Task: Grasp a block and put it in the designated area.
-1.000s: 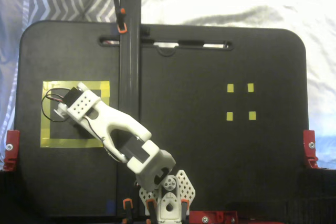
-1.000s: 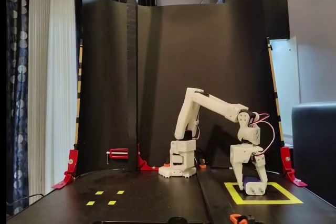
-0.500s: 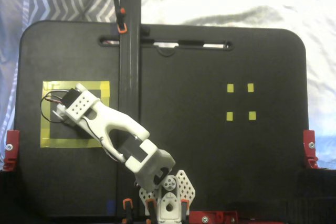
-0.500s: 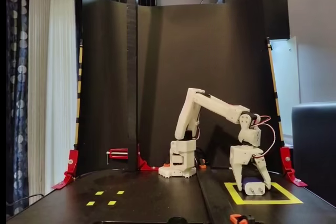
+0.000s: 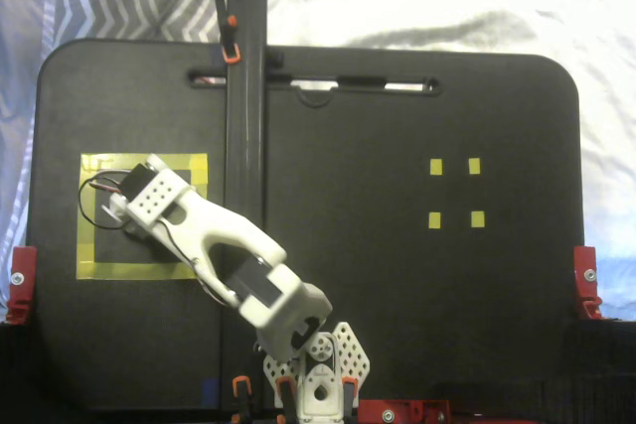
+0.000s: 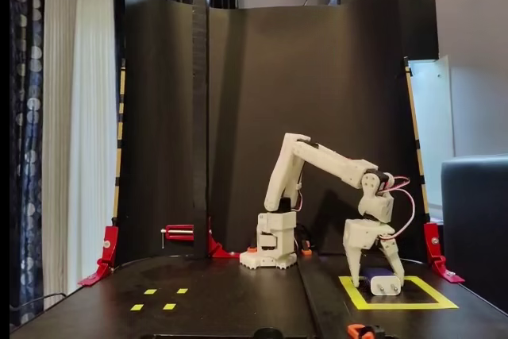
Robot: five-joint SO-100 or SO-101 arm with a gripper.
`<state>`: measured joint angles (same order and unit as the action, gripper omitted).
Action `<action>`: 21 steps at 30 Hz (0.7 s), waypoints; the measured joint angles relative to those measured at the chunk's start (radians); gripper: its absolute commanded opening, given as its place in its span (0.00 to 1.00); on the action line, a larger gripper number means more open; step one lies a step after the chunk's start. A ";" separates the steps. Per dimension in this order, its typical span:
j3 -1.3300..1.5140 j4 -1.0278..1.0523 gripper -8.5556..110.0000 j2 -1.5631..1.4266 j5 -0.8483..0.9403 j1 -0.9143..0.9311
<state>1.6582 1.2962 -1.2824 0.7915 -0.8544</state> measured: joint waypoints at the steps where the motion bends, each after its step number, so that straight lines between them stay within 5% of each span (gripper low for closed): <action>1: 0.000 0.008 0.37 -0.014 0.000 0.000; 21: 0.002 0.087 0.36 -0.322 0.009 0.055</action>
<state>1.6598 1.3837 -1.6045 0.8007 -0.7992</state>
